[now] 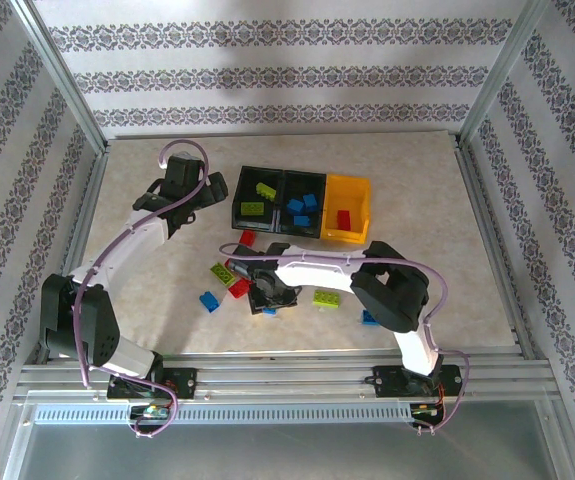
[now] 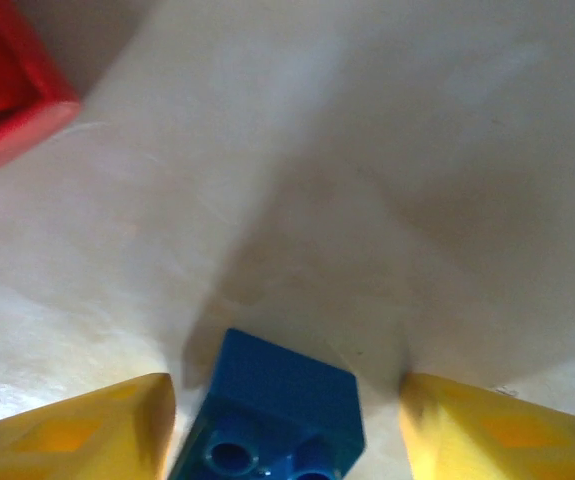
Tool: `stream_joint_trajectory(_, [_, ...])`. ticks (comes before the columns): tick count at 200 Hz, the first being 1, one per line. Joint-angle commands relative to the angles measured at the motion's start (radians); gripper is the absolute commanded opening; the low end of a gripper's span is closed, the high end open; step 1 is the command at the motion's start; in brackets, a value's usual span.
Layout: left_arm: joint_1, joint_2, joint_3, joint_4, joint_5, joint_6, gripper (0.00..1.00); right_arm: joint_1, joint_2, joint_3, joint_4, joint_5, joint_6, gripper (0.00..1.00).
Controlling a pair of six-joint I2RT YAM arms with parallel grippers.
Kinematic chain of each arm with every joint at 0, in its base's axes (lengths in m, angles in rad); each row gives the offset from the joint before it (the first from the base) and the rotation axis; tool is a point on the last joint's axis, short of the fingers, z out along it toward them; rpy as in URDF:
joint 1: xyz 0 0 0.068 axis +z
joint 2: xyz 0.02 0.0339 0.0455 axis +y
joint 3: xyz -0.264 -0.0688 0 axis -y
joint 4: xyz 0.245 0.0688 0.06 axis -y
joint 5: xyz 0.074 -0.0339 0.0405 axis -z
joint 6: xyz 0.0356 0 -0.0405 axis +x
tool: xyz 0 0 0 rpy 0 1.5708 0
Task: Sort the legos into containers by color
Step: Pick up the lego from the bottom-center of the table.
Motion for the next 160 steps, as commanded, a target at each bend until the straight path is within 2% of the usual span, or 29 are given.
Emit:
stream_joint_trajectory(1, [0.015, -0.006, -0.007, 0.039, 0.015, -0.019, 1.0, -0.008, 0.01, 0.006, -0.033, -0.011, 0.011, 0.57])
stream_joint_trajectory(77, [0.023, 0.002, -0.003, 0.046, 0.025, -0.023, 1.0, -0.008, -0.017, -0.012, -0.039, 0.004, 0.008, 0.37])
stream_joint_trajectory(122, [0.031, -0.004, -0.015, 0.045, 0.031, -0.026, 1.0, -0.008, -0.051, -0.005, -0.043, 0.044, -0.014, 0.33])
stream_joint_trajectory(160, [0.036, -0.021, -0.023, 0.039, 0.03, -0.022, 1.0, -0.033, -0.104, 0.041, -0.095, 0.139, -0.079, 0.33])
